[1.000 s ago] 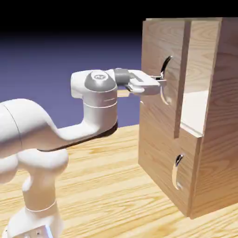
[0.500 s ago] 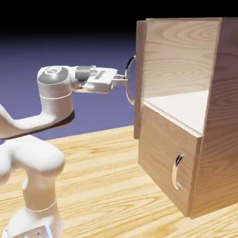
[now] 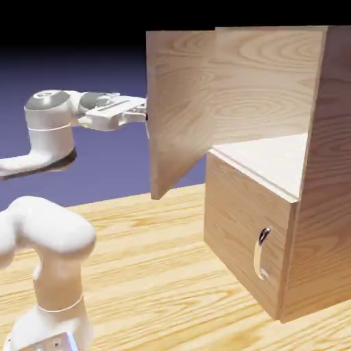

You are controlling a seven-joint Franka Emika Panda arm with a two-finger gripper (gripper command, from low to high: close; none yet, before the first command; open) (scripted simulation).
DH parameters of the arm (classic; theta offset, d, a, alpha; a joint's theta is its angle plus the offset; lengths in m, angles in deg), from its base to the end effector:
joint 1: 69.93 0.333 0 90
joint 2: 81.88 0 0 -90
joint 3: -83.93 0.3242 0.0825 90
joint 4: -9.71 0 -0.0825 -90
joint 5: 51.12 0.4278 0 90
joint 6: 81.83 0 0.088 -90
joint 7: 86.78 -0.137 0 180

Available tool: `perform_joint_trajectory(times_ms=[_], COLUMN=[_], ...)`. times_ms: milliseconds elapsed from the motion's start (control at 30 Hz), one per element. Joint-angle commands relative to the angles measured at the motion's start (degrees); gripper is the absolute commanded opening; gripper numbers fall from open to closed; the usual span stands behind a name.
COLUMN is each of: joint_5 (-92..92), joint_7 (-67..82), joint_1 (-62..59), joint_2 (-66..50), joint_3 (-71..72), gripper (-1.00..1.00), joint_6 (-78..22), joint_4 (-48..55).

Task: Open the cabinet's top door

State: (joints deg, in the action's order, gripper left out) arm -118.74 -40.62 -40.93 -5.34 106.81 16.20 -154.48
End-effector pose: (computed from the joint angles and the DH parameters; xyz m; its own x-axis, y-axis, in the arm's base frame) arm 0.2128 0.1144 0.5692 0.5163 0.4833 -0.7070 0.5161 0.4833 0.7072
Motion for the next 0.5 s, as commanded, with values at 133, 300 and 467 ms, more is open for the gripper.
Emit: perform_joint_trajectory(times_ms=[133,300,467], joint_5=[8.7,16.3,22.0], joint_7=[-2.3,-4.5,-6.1], joint_1=[-3.9,-11.0,-21.0], joint_2=[-6.3,-13.3,-19.2], joint_3=[10.4,20.8,30.8], gripper=[-1.00,-1.00,-1.00], joint_6=[-8.2,-17.2,-26.0], joint_4=[6.2,14.9,25.2])
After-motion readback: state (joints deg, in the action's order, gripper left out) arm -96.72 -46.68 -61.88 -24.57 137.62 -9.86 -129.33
